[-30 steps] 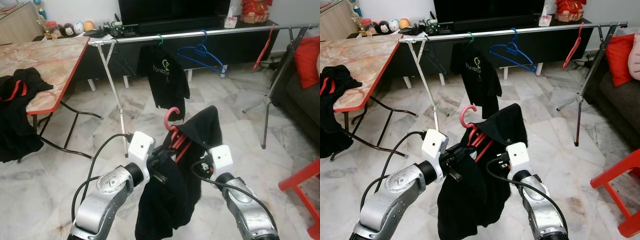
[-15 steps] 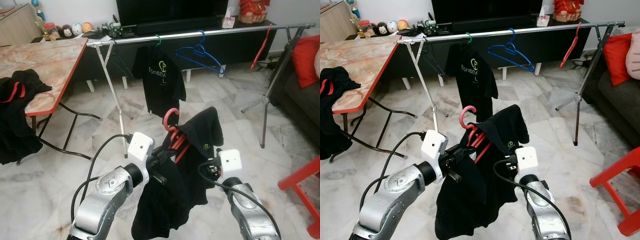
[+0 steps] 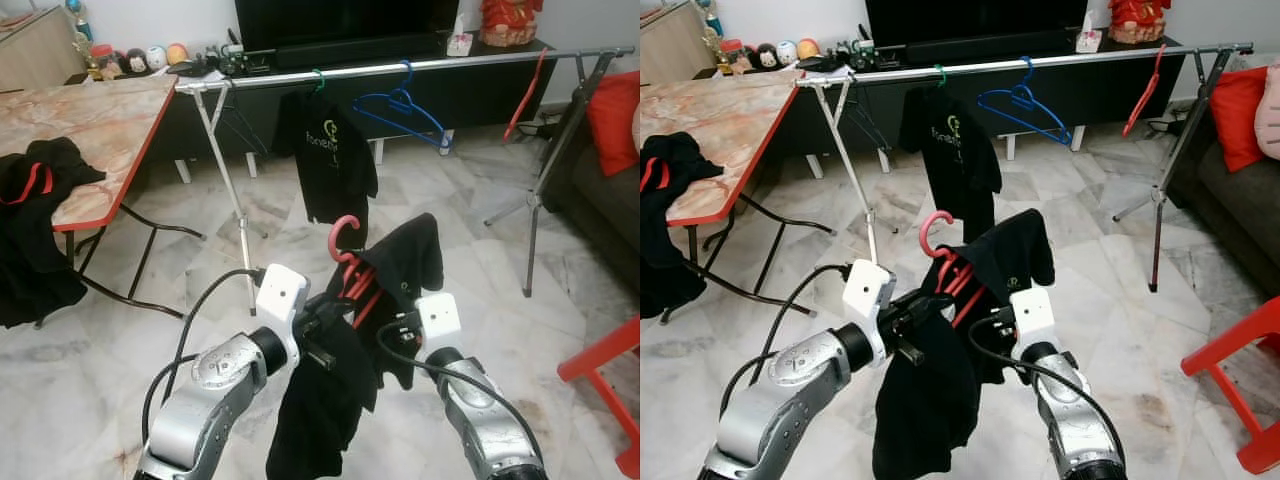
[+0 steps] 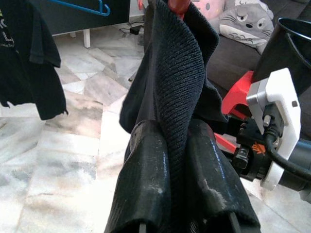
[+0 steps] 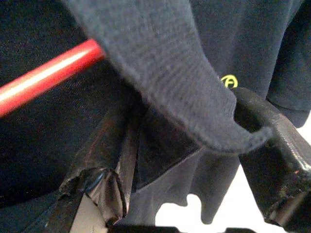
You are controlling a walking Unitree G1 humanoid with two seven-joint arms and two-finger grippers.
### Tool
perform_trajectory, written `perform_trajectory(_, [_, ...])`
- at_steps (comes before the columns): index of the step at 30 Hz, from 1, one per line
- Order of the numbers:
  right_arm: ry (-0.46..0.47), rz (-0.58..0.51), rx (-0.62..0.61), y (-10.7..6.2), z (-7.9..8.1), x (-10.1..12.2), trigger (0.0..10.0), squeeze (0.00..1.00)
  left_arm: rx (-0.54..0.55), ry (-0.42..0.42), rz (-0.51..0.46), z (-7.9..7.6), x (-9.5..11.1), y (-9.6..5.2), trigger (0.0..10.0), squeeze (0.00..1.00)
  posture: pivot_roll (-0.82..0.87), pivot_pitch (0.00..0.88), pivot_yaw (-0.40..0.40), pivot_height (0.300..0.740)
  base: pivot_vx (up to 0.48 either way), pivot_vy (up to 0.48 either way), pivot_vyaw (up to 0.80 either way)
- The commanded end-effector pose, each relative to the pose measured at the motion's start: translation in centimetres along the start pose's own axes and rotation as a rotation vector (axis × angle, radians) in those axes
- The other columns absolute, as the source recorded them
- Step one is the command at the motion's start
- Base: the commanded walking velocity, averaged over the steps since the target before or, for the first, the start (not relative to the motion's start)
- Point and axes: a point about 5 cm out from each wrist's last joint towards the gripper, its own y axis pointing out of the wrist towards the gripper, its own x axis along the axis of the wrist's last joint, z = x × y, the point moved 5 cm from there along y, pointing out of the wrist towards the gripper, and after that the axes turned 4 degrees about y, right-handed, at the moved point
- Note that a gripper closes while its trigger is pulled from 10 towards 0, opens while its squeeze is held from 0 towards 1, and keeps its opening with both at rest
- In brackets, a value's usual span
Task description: Hang hanger
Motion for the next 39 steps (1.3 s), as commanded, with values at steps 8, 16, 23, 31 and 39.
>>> perform_trajectory(8, [-0.013,-0.035,-0.020,0.55,-0.31,0.77,0.0,0.00,-0.037,-0.006,-0.044,-0.65,1.41,-0.25,10.0,0.00,-0.05,0.000,0.069,0.740,0.000,0.000,0.00])
perform_trajectory(16, [-0.012,-0.039,-0.013,0.67,-0.05,0.72,0.0,0.00,-0.046,-0.009,-0.042,-0.82,1.41,-0.28,10.0,0.00,-0.05,0.000,0.069,0.740,0.000,0.000,0.00])
perform_trajectory(23, [-0.014,-0.042,-0.013,0.73,-0.03,0.66,0.0,0.00,-0.046,-0.009,-0.039,-0.79,1.42,-0.37,10.0,0.00,-0.05,0.000,0.070,0.740,0.000,0.000,0.00])
perform_trajectory(31, [-0.013,-0.042,-0.016,0.72,0.03,0.48,0.0,0.00,-0.051,-0.012,-0.040,-0.83,1.44,-0.43,10.0,0.00,-0.05,0.001,0.072,0.740,0.000,0.000,0.00])
perform_trajectory(39, [-0.013,-0.038,-0.011,0.77,0.14,0.36,0.0,0.00,-0.051,-0.010,-0.036,-0.84,1.40,-0.40,10.0,0.00,-0.05,0.001,0.073,0.740,0.000,0.000,0.00])
